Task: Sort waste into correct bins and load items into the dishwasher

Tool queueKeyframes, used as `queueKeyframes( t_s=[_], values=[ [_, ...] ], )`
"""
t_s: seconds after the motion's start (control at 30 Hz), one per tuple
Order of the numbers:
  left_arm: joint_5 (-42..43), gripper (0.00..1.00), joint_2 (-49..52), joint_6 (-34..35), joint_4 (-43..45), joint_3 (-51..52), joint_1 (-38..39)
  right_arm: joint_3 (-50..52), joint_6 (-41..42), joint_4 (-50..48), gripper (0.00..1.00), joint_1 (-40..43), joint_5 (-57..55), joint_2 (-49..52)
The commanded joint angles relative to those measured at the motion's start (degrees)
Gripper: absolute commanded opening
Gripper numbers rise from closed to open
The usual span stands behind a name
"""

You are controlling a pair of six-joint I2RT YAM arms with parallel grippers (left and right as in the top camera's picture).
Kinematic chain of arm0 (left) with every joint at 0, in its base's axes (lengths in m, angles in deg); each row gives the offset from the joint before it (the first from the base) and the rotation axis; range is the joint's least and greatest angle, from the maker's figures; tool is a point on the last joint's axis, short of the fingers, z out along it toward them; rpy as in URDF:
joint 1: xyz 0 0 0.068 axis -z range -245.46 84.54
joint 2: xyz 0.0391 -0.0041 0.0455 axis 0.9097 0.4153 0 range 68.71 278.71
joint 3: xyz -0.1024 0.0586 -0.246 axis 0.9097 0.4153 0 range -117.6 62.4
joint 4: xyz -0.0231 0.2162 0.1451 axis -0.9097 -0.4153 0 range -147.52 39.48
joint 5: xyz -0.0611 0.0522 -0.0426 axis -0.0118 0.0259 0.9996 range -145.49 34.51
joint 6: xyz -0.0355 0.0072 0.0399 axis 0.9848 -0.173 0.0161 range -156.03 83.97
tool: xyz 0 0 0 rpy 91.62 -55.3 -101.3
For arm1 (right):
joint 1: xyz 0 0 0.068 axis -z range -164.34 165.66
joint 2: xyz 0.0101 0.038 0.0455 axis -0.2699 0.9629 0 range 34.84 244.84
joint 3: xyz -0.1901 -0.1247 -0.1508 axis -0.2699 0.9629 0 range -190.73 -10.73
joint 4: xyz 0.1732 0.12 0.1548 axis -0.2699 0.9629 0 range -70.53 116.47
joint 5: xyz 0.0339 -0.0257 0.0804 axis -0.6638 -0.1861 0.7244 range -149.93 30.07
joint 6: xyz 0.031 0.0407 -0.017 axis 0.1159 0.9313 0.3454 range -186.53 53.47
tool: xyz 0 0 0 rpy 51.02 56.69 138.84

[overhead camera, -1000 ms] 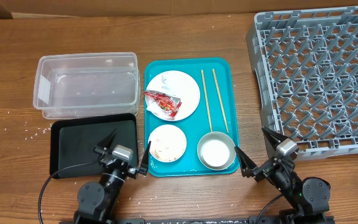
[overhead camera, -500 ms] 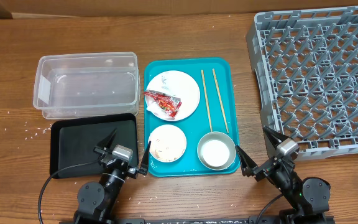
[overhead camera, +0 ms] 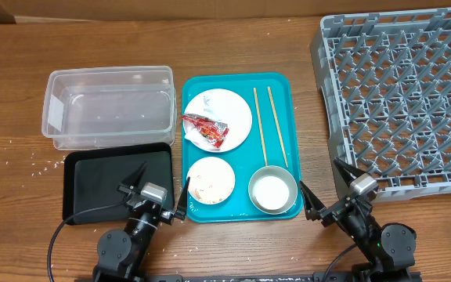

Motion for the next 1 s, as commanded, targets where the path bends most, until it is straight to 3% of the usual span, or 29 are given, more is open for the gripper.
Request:
queueKeyframes(
  t_s=[0.0,0.3,0.47,0.57,0.73,0.97],
  values=[
    [0.28,1.0,-0.57,-0.04,-0.81,0.24,-0.28,0.57,-0.37,-0.09,1.0,0.11,-0.7,-0.68],
    [0.92,1.0,-0.57,6.29,0.15,0.24,-0.26,0.5,1.81,-0.85,1.0,0.11,-0.02,-0.68],
    [7.96,1.0,-0.57,10.08,3.21,-2.05,-0.26,-2.86,4.83,0.55,1.0,0.11,2.62,-0.66],
    [8.55,1.0,-0.55,13.84,2.75,-5.62,-0.26,-7.76,4.79,5.03,1.0,0.11,2.45,-0.46],
    [7.72,1.0,1.64,14.49,0.04,-13.53,-0.28,-18.95,5.4,15.54,1.0,0.11,1.46,3.54],
    [7.98,1.0,14.47,18.03,-9.49,-27.54,-0.28,-38.21,7.58,32.72,1.0,0.11,-0.79,19.04]
  ],
)
